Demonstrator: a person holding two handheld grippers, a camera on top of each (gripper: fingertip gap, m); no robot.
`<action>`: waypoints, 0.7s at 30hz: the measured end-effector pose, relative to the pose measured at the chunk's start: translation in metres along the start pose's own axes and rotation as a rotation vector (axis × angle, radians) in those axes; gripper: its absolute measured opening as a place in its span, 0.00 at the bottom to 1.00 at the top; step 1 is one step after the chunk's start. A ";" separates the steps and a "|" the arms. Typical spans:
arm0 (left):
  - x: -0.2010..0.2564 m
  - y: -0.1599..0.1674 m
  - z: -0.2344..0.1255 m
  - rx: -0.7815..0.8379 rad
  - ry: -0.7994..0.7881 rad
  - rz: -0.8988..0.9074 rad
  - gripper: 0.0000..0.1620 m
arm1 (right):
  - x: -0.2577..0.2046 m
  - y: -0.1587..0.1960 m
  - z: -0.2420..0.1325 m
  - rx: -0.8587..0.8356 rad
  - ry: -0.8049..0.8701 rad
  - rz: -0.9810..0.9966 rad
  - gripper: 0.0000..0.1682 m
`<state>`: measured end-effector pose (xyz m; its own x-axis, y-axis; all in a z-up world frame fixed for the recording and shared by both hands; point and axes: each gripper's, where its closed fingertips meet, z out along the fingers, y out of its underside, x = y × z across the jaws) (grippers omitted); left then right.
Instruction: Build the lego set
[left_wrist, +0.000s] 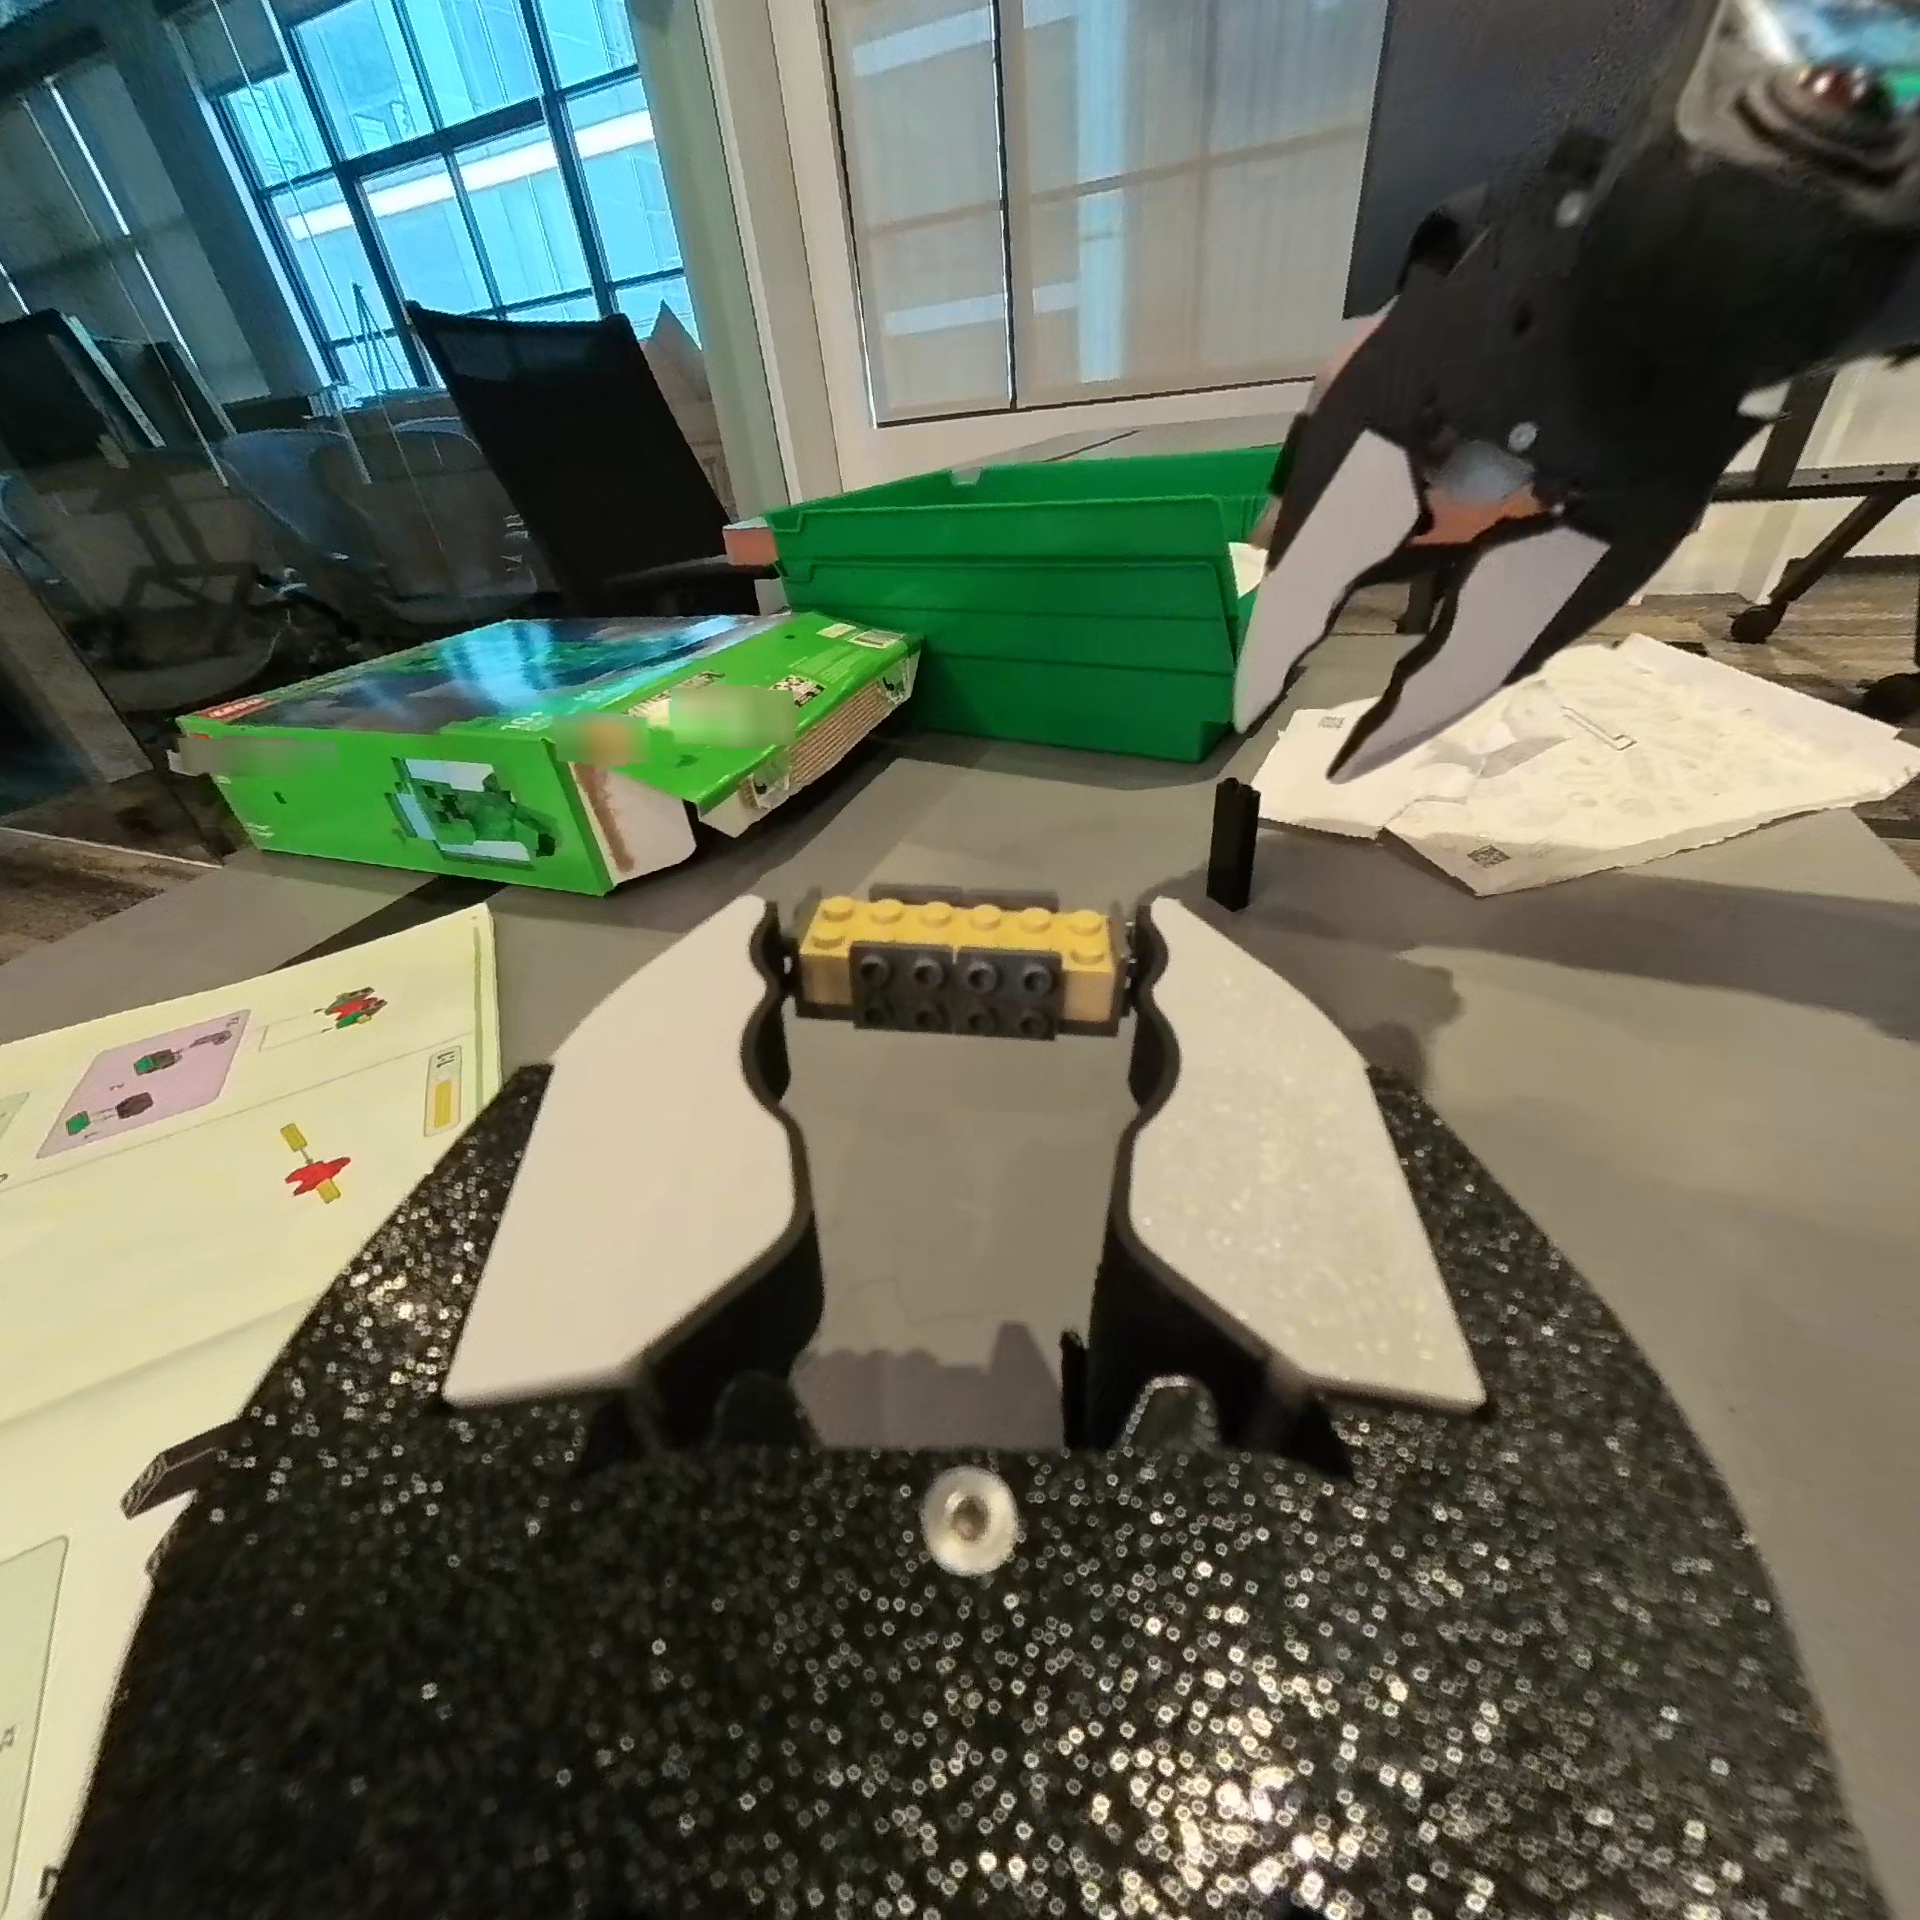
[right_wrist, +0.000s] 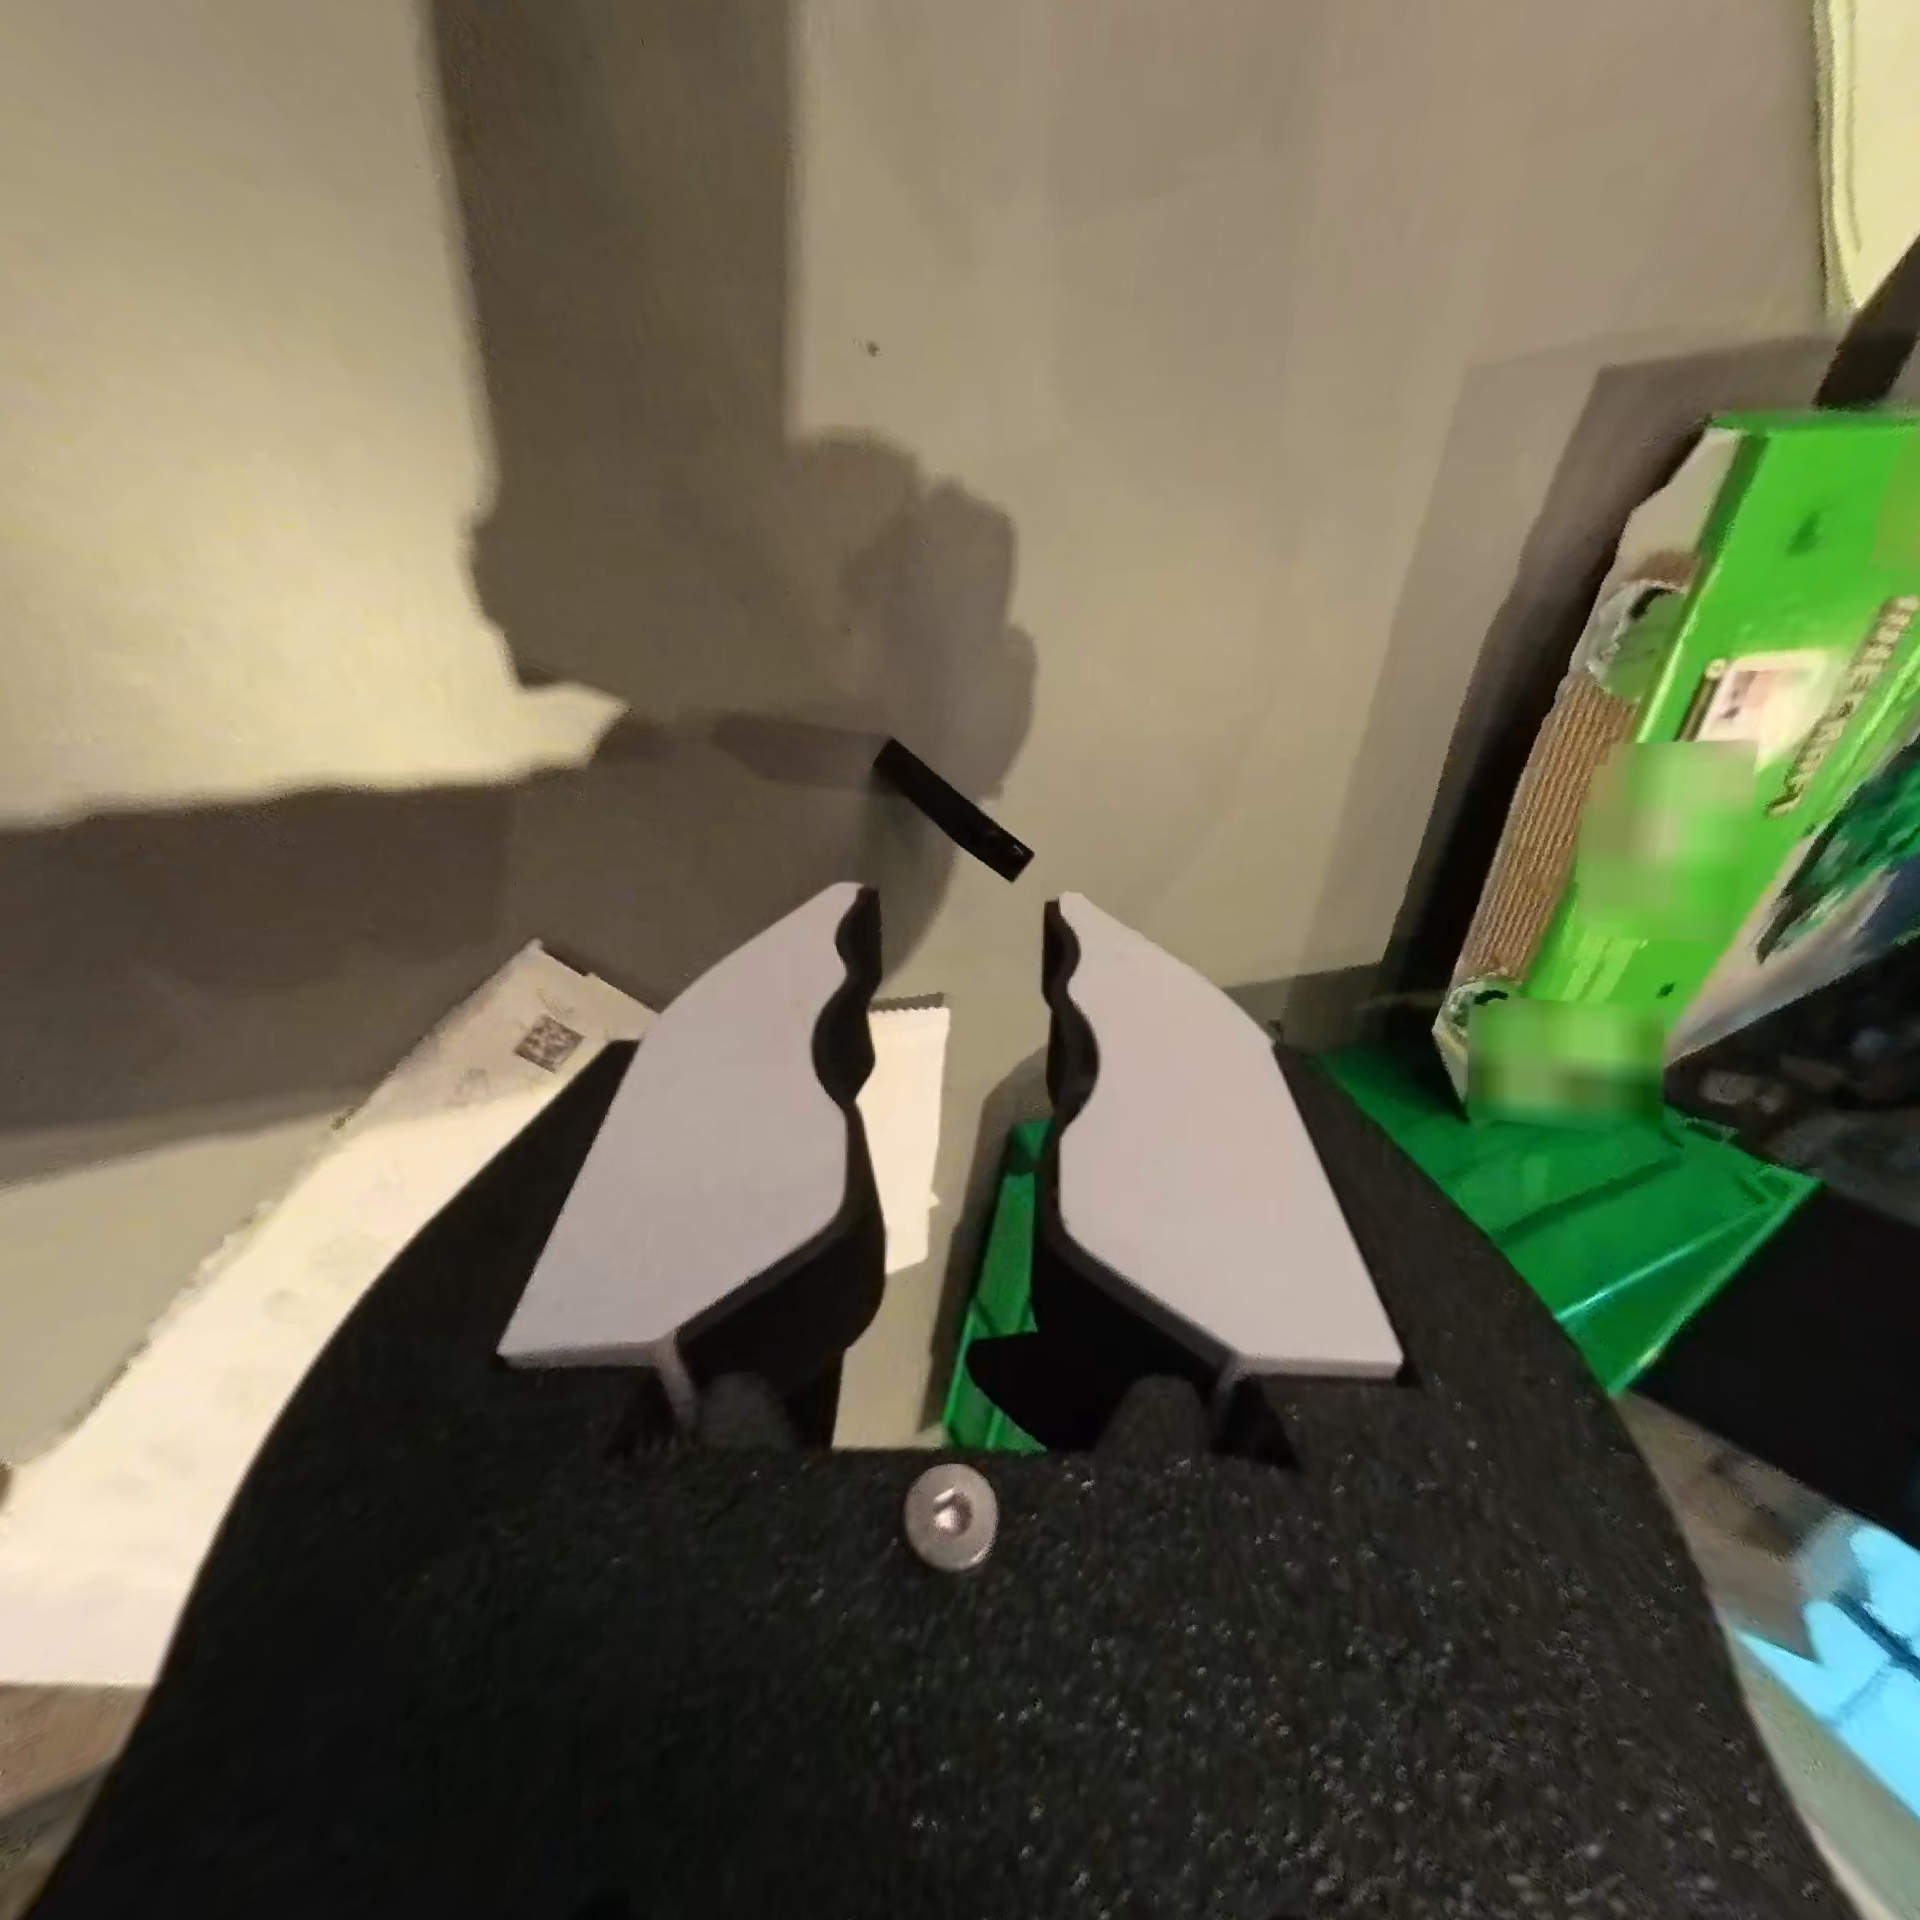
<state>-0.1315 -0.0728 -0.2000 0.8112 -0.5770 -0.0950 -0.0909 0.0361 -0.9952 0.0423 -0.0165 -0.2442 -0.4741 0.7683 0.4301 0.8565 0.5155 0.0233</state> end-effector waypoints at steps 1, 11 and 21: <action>0.000 0.000 0.000 0.001 0.000 0.000 0.40 | -0.001 0.001 0.002 -0.013 -0.005 -0.033 0.19; 0.001 0.001 0.001 -0.010 0.005 0.012 0.40 | 0.001 0.004 0.013 -0.092 0.017 -0.316 0.20; 0.001 0.000 0.001 -0.007 0.006 0.012 0.40 | 0.002 0.005 0.024 -0.124 0.008 -0.421 0.16</action>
<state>-0.1301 -0.0722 -0.2004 0.8062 -0.5819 -0.1070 -0.1046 0.0378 -0.9938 0.0408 -0.0025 -0.2650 -0.7860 0.4976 0.3668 0.6070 0.7335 0.3058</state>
